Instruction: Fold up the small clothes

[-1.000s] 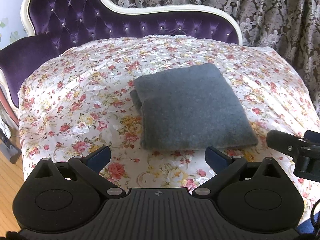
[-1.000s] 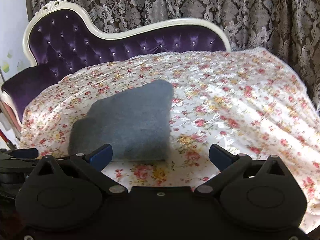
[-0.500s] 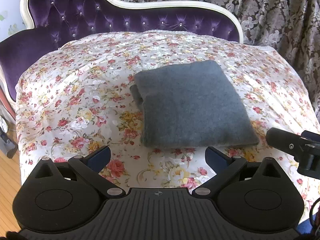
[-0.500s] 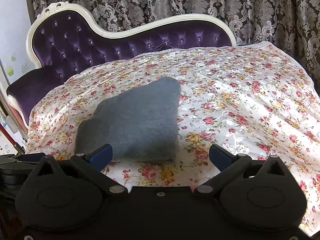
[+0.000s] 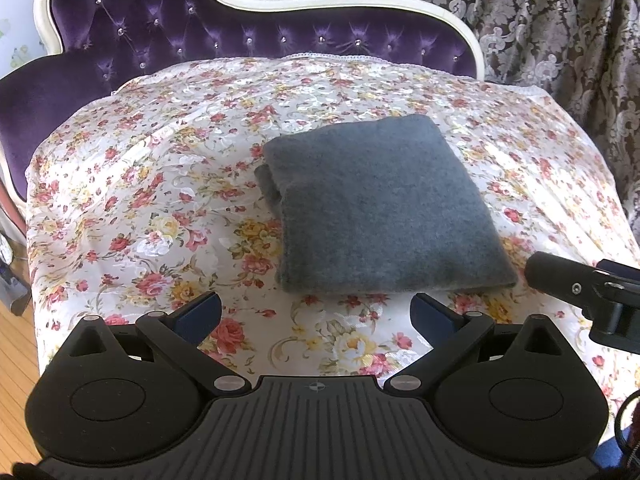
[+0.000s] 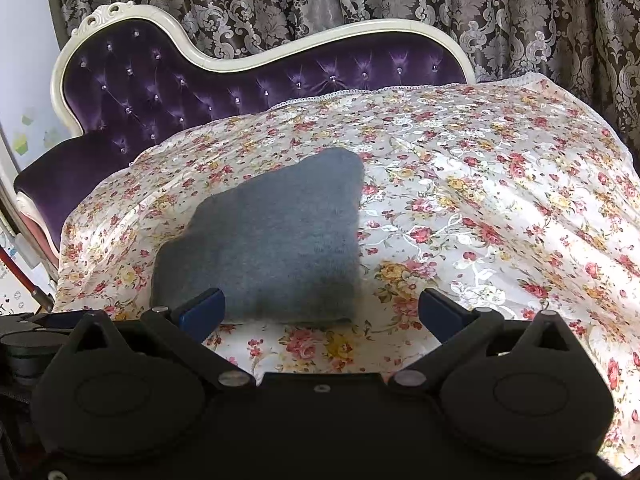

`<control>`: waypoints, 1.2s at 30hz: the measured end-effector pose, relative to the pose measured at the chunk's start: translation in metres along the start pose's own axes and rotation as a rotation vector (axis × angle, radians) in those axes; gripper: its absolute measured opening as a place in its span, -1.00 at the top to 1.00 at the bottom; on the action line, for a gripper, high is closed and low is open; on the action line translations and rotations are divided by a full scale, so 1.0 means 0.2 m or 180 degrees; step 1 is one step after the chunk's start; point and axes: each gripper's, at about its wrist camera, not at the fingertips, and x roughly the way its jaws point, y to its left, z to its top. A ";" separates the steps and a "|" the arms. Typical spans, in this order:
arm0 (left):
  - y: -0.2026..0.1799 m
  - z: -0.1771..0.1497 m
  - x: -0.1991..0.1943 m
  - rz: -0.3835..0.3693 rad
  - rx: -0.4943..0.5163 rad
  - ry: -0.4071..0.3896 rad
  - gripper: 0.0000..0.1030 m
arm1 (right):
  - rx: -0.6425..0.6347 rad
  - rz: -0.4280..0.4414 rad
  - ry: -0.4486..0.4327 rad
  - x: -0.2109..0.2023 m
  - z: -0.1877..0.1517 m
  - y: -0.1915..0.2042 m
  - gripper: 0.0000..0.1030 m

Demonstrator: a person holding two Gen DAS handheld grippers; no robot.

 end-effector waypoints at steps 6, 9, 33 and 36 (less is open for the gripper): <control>0.00 0.00 0.01 -0.0009 0.0009 0.0023 -0.98 | 0.0007 0.0007 0.0007 0.00 0.00 -0.01 -0.99; 0.00 0.01 0.01 -0.0009 0.0006 0.0034 -0.98 | 0.0025 0.0008 0.0022 0.01 0.01 -0.01 -0.99; 0.00 -0.01 0.04 -0.0046 -0.0006 0.0113 -0.98 | 0.0121 0.0066 0.0111 0.03 0.00 0.00 -0.99; 0.00 -0.01 0.04 -0.0044 -0.0006 0.0113 -0.98 | 0.0131 0.0077 0.0120 0.04 0.00 0.00 -0.99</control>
